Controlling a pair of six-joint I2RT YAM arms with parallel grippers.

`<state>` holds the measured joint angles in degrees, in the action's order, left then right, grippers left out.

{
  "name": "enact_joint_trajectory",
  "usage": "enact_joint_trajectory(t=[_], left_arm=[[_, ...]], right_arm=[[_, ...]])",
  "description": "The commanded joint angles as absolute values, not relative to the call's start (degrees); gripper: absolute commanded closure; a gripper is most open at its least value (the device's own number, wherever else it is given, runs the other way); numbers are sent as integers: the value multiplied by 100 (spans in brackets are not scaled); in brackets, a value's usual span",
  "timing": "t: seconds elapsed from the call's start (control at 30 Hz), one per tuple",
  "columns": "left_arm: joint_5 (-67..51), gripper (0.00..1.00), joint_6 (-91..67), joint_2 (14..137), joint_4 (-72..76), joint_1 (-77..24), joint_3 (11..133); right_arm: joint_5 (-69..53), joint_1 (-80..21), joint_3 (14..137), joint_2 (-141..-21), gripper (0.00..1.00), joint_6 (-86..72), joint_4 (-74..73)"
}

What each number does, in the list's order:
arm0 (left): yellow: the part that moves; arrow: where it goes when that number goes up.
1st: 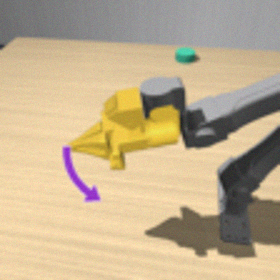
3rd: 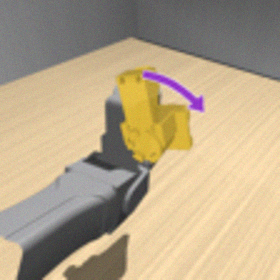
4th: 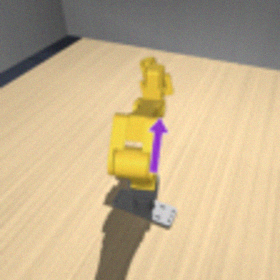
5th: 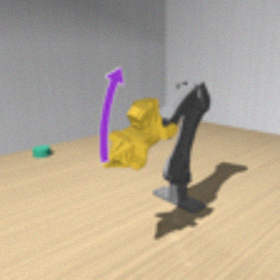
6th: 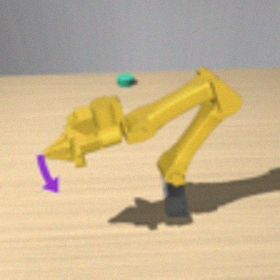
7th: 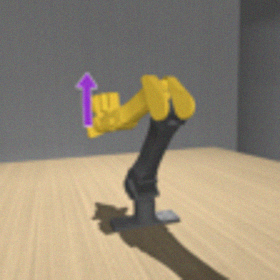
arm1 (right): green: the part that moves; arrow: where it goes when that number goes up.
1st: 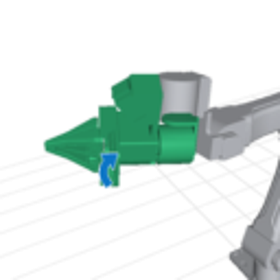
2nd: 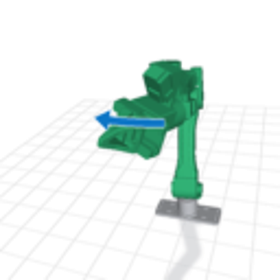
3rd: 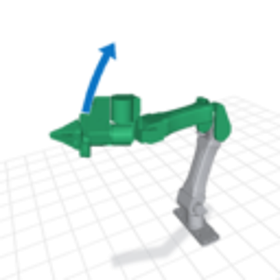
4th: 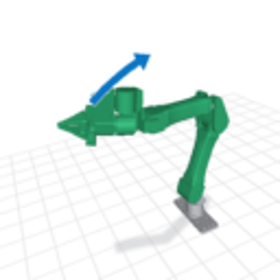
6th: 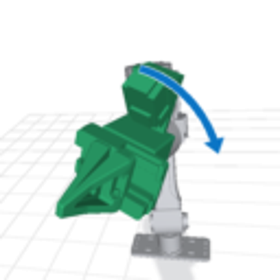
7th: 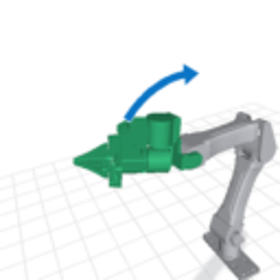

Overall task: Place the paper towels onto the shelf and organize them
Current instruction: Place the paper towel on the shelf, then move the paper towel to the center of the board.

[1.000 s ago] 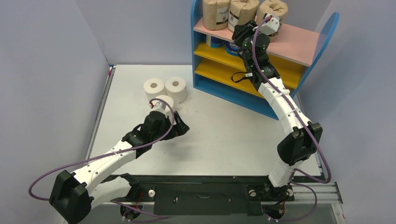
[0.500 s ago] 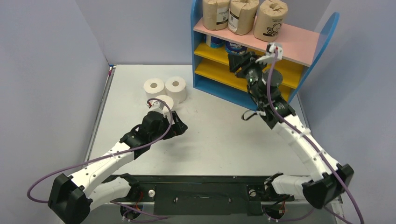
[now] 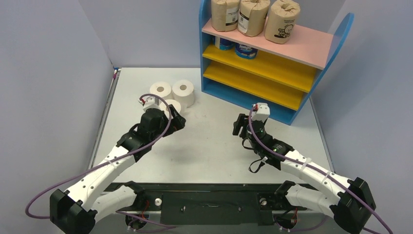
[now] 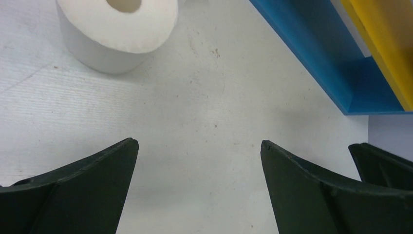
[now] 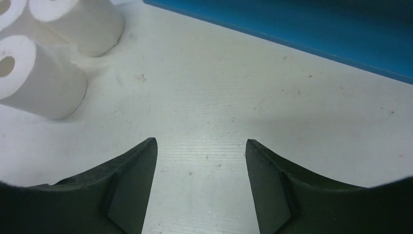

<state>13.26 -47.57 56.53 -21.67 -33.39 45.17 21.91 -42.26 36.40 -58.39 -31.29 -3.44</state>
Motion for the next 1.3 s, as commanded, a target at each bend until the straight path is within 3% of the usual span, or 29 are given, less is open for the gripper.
enact_joint_trajectory(t=[0.0, 0.1, 0.17, 0.23, 0.43, 0.67, 0.9, 1.27], left_arm=[[1730, 4, -4535, 5660, -2320, -3168, 5036], [1567, 4, -4460, 5792, -2414, -2823, 5227], [1233, 4, -4443, 5872, -2444, -2405, 5307], [803, 4, -4504, 5920, -2372, -1932, 5269], [260, 4, -4690, 6229, -2125, -1063, 5111], [311, 4, -4723, 6983, -1835, -1004, 5161], [751, 0, -4648, 7712, -1890, -1035, 5696], [986, 13, -4859, 8487, -1734, -1049, 5918]], right_arm=[[3174, -4247, 3680, -5476, 35, -3823, -764], [3098, -4251, 3670, -5602, 30, -4114, -1035], [2546, -4175, 3594, -5677, 17, -4036, -931], [2107, -4062, 3354, -5653, 12, -4059, -592], [1836, -3996, 2719, -5381, 16, -4101, 135], [1007, -4041, 2669, -5623, 19, -3817, 196], [981, -4077, 2514, -5684, 21, -3888, 325], [1112, -4078, 2559, -5522, 23, -3711, 84]])
